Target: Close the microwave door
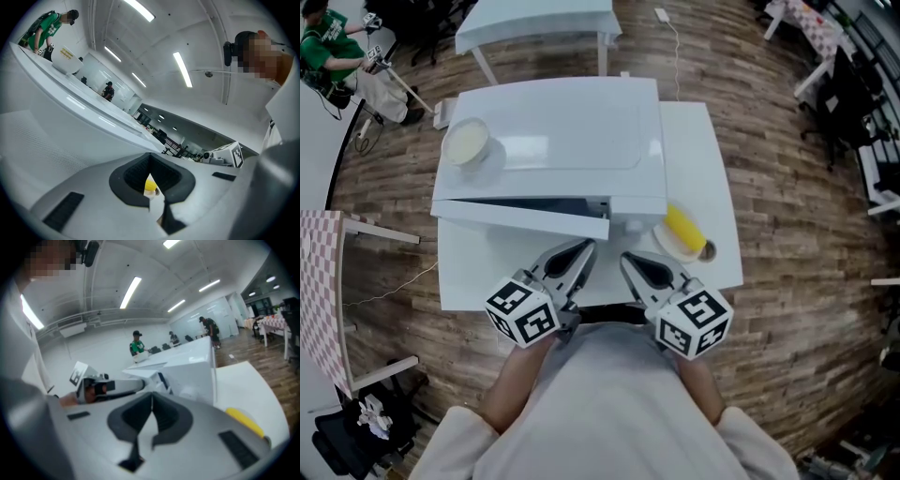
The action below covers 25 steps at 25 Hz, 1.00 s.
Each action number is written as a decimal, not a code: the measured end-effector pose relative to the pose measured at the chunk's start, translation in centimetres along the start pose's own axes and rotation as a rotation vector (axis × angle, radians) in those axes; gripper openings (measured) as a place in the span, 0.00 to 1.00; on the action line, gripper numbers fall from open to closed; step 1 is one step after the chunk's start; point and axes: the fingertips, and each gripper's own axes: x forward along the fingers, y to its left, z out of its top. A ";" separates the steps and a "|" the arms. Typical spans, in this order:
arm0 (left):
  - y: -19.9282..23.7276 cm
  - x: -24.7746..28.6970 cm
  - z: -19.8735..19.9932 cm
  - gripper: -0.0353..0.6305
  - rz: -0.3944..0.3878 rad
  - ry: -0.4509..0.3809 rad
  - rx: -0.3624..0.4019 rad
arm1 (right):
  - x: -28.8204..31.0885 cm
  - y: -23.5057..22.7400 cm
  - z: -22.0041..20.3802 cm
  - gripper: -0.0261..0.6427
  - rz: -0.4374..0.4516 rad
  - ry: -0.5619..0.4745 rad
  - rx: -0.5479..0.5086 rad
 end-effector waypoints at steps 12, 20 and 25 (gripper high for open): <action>-0.9 1.7 1.0 0.08 0.073 -0.059 0.068 | -0.9 -1.0 -0.2 0.07 0.036 0.004 -0.009; 0.1 2.3 1.3 0.08 0.118 -0.074 0.070 | -0.5 -1.1 -0.3 0.07 0.051 -0.001 0.004; -0.1 2.3 1.2 0.08 0.109 -0.071 0.070 | -0.3 -1.9 0.5 0.07 0.049 -0.013 0.006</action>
